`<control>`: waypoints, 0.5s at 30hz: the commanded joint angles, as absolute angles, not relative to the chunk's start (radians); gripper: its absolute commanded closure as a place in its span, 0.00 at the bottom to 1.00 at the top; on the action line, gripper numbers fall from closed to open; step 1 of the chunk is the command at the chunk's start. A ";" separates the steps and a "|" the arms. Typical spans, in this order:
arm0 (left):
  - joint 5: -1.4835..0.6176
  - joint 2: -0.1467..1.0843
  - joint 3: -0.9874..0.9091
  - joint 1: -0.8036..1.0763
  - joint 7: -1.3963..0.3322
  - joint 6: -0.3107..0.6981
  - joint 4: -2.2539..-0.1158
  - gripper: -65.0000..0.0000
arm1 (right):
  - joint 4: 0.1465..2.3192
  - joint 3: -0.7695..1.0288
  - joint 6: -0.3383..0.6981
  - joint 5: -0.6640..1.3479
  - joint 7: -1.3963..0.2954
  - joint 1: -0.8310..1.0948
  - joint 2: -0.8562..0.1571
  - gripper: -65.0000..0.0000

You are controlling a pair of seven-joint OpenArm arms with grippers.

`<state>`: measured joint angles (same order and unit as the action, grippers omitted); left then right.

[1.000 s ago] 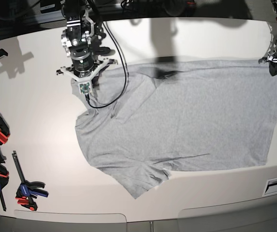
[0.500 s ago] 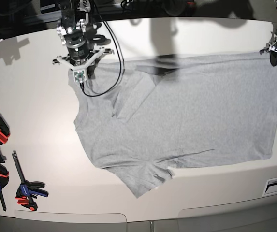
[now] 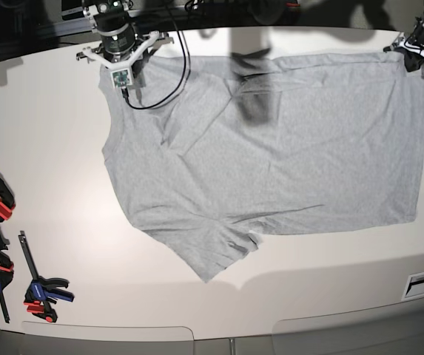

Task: Fold the T-shirt properly
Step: 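Fold the sleeve inward over the body with the right gripper, release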

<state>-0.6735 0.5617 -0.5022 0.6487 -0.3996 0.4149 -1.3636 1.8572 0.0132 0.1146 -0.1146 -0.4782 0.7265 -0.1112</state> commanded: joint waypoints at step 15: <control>-0.733 0.530 -0.668 0.699 -0.464 0.422 -1.370 1.00 | 1.973 0.097 0.101 -0.153 -0.554 0.847 -0.113 1.00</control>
